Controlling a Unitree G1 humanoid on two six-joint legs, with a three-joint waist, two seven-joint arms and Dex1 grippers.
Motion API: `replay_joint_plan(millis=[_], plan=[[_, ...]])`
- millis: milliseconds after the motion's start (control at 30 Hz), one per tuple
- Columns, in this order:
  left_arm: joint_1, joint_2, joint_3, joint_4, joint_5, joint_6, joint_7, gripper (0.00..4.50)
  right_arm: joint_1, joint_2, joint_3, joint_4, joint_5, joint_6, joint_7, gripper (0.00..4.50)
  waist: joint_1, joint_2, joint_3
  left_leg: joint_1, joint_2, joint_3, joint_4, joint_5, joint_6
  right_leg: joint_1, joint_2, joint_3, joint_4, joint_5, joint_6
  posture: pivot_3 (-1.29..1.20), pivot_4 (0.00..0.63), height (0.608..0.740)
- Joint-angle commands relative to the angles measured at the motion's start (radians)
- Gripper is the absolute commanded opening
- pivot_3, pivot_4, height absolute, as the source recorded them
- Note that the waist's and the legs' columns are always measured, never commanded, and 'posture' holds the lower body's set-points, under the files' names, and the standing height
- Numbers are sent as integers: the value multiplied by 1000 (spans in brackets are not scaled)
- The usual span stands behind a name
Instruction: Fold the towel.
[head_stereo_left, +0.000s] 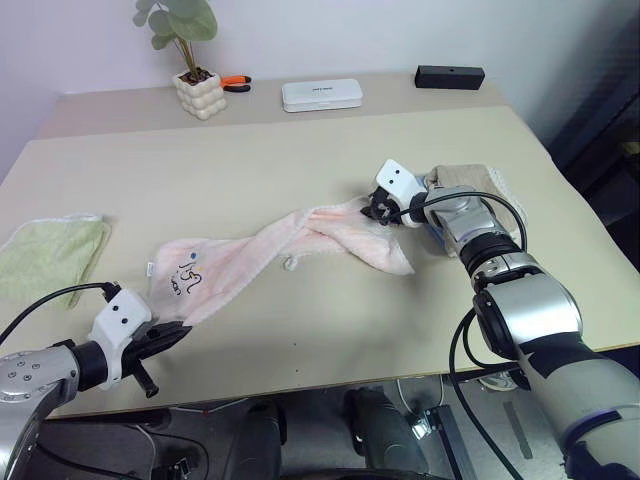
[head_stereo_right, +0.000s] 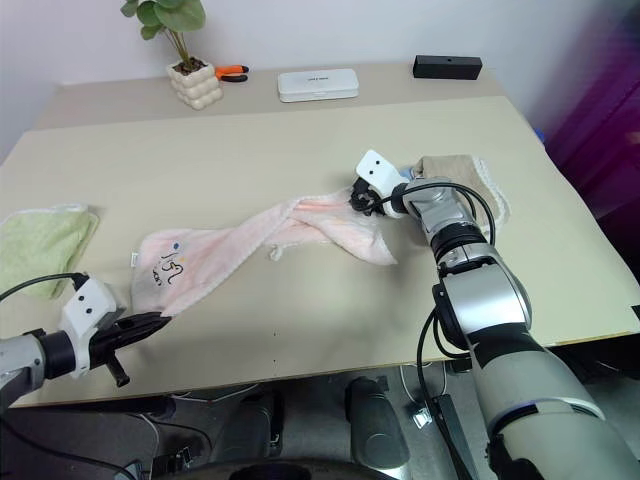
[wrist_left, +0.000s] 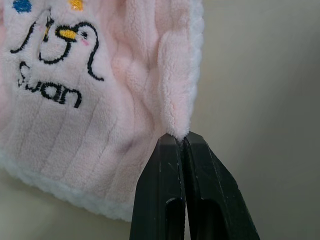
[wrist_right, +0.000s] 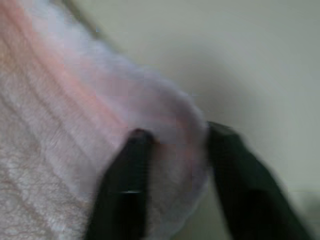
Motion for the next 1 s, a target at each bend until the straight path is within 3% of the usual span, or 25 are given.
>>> replay_joint_plan(millis=[33, 200, 300, 433, 567, 667, 733, 833, 900, 1000], plan=[[10, -4, 10, -17, 14, -21, 1, 0, -39, -5, -29, -9, 4, -24, -12, 22, 0, 0, 0, 0, 0, 0, 0, 0, 0, 0, 0, 0, 0, 0, 0, 0, 150, 737], [-29, -10, 6, 8, 32, -57, 10, 0, -40, -28, -31, -40, -5, -63, -48, 22, 1, 0, 0, 0, 0, 0, 0, 0, 0, 0, 0, 0, 0, 0, 0, 0, 150, 737], [-168, -19, 1, 94, 52, -113, 48, 0, -64, -57, -53, -67, 9, -84, -88, 22, 5, 1, 1, 0, 0, 0, 0, 0, 0, 0, 0, 0, 0, 0, 0, 0, 150, 737], [-417, -39, -31, 267, 100, -179, 121, 0, -110, -86, -62, -86, -2, -125, -137, 22, 3, 2, 1, -1, -1, -1, 2, 0, 0, 0, 0, -1, 1, 1, 1, 0, 150, 737], [-942, -78, -49, 607, 170, -287, 321, 0, -250, -138, -98, -114, 3, -168, -233, 22, 8, 1, 3, -4, -2, -5, 2, 1, -2, -3, 0, -3, 2, 2, 0, 0, 150, 737], [-1144, -76, -34, 752, 176, -351, 370, 0, -309, -168, -121, -163, 24, -199, -223, 22, 0, 1, 3, -10, -2, -5, 3, 2, -3, -8, -1, -4, 2, 3, 1, 0, 150, 737], [-1162, -46, -10, 761, 156, -357, 342, 0, -299, -184, -153, -266, 81, -190, -138, 22, -3, 2, 2, -11, -2, -2, 0, 2, -3, -10, -2, -2, 1, 3, 1, 0, 150, 737], [-1051, -7, 47, 683, 90, -312, 260, 0, -171, -203, -174, -511, 185, -98, 19, 22, -8, 2, 2, -9, -1, 1, -5, 2, -3, -13, -2, -2, 0, 3, 2, 0, 150, 737], [-948, 10, 87, 616, 46, -279, 209, 0, -61, -220, -172, -691, 239, -13, 91, 22, -6, 2, 2, -8, -1, 1, -8, 1, -3, -14, -2, -2, 0, 3, 1, 0, 150, 737], [-659, 31, 171, 440, -34, -183, 83, 0, 203, -271, -149, -1024, 332, 188, 201, 22, 1, 2, 2, -12, 0, 0, -10, 1, -1, -17, -2, -2, 1, 3, 1, 0, 150, 737]])
